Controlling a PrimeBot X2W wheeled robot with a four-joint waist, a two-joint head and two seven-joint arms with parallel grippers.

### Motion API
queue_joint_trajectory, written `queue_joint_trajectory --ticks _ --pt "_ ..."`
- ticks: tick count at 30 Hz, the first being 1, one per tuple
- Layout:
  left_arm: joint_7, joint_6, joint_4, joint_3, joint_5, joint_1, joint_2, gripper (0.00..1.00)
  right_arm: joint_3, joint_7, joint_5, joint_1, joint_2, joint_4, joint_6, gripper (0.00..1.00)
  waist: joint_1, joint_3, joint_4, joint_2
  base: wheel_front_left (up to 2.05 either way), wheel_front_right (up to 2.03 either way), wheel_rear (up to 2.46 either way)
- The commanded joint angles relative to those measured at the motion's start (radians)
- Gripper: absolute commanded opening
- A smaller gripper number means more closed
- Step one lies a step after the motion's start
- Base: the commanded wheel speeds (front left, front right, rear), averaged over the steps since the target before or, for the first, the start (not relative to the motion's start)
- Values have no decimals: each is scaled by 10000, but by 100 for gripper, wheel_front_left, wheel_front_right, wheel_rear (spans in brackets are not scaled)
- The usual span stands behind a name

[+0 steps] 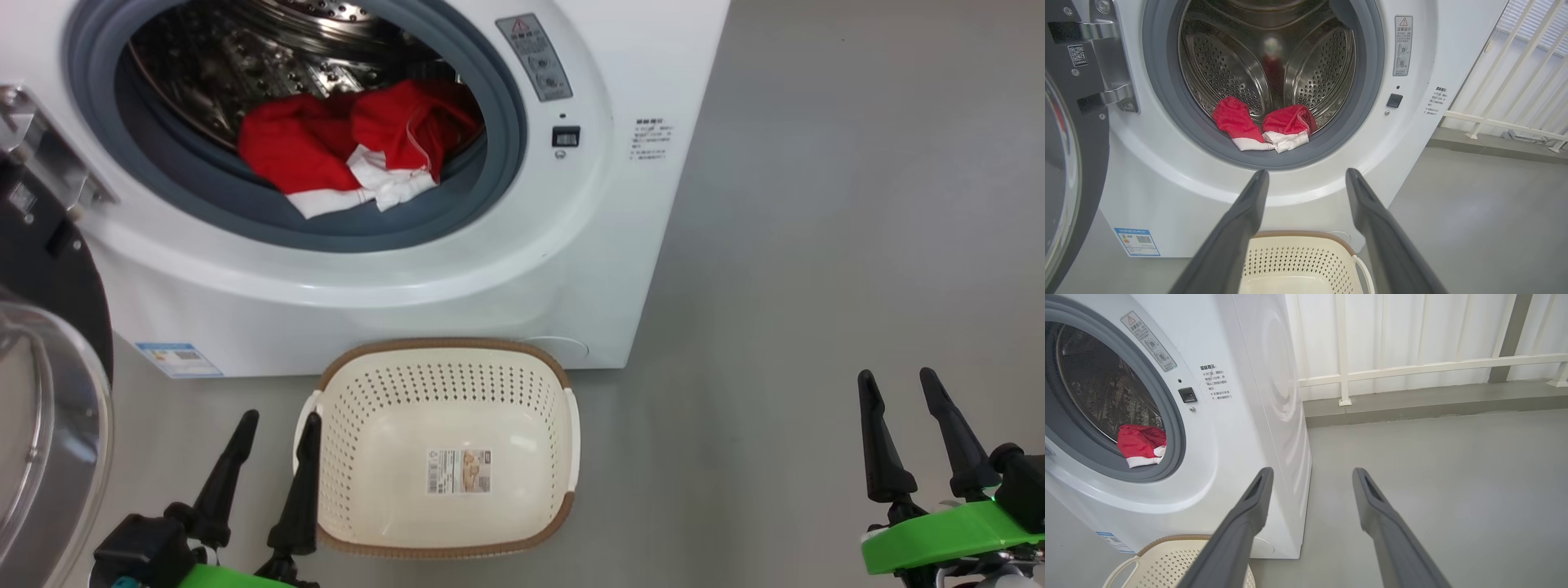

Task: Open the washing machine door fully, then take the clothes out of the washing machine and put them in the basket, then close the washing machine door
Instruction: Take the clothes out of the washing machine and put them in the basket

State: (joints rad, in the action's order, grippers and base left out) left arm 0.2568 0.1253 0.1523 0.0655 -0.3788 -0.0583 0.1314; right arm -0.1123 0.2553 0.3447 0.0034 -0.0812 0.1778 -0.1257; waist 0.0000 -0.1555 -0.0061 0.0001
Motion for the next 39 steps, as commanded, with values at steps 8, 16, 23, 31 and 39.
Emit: queue_joint_trajectory --ticks 8,16,23,31,39 --pt "49 54 -264 -465 296 -315 -1 100 267 65 64 -148 -94 -215 -50 100 0 -88 46 -1 93 -93 0" --pt "49 54 -72 -467 218 -324 -101 100 281 65 75 -186 -100 -193 -50 100 0 -156 67 -1 7 -7 0" --pt "49 54 260 -288 254 -661 -70 100 296 65 71 -132 -68 -175 -50 100 0 -205 44 -1 0 0 0" --pt "49 54 1724 183 306 -2636 246 100 461 65 100 -510 68 -235 -50 100 0 -867 -229 -1 0 0 0" --pt "49 54 3529 1002 197 -5175 589 100 540 65 155 -954 195 -298 -50 100 0 -1768 -699 -1 0 0 0"
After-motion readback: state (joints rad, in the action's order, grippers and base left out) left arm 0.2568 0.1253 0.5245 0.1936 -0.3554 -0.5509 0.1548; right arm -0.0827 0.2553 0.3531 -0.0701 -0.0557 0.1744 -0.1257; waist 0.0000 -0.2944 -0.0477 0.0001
